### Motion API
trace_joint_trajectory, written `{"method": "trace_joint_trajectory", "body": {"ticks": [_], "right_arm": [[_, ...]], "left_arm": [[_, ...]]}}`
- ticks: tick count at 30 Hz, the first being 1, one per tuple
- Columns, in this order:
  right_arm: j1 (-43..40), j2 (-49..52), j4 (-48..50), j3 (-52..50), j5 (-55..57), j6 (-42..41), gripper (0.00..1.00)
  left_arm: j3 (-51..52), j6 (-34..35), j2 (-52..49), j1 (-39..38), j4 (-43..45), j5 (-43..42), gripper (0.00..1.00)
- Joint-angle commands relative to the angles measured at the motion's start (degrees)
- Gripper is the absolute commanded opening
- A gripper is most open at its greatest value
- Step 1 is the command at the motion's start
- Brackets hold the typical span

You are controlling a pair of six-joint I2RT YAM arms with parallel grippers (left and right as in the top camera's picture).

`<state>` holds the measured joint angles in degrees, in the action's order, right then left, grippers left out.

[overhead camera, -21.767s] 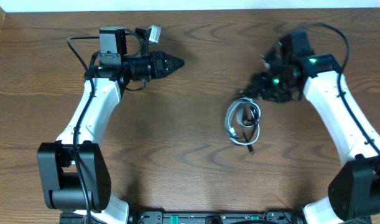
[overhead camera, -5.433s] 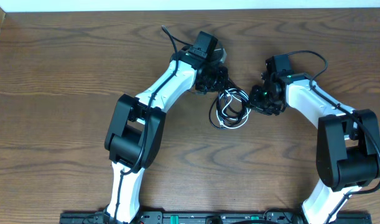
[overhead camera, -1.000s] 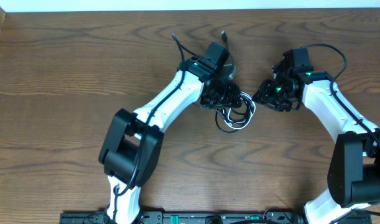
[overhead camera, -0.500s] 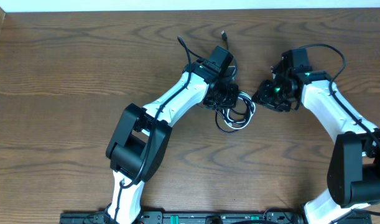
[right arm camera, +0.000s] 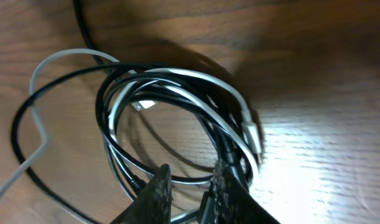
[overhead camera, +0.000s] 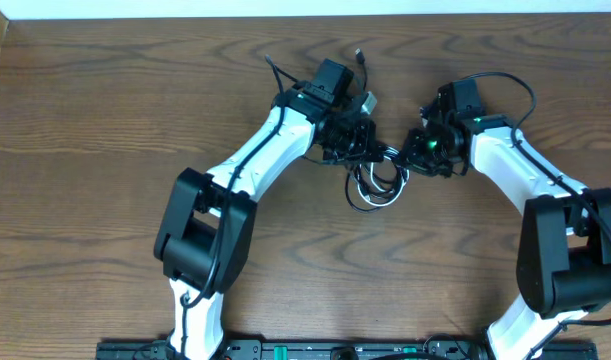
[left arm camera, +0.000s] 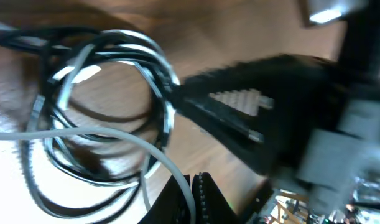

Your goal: Untangle cables

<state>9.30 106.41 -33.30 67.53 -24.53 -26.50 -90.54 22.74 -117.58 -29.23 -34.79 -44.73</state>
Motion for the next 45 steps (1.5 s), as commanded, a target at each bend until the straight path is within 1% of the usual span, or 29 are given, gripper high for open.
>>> {"method": "trace_joint_trajectory", "body": {"ticks": [1,7,19,23,29,38,45], "right_arm": [[0.59,0.48,0.61,-0.15,-2.84,0.85,0.17],[0.81,1.25,0.79,-0.15,-2.84,0.85,0.17],[2.51,7.10,0.81,-0.15,-2.38,0.83,0.15],[2.36,8.61,0.57,-0.17,-1.49,0.39,0.17],[2.36,10.34,0.57,-0.17,-0.22,-0.94,0.18],[2.36,10.84,0.72,-0.17,-0.20,-1.16,0.19],[2.36,10.84,0.68,-0.17,-0.20,-1.16,0.21]], "left_arm": [[-0.87,0.50,2.71,0.02,-0.02,-2.67,0.08],[-0.87,0.50,3.32,0.04,0.24,-2.64,0.08],[-0.90,0.50,4.31,0.48,1.29,-2.64,0.07],[-0.98,0.50,5.22,1.73,1.29,-2.67,0.08],[-0.98,0.46,9.38,4.33,1.77,-2.69,0.07],[-0.98,0.46,18.69,6.56,5.66,-2.67,0.07],[-0.98,0.48,23.93,10.01,5.79,-2.69,0.07]]}}
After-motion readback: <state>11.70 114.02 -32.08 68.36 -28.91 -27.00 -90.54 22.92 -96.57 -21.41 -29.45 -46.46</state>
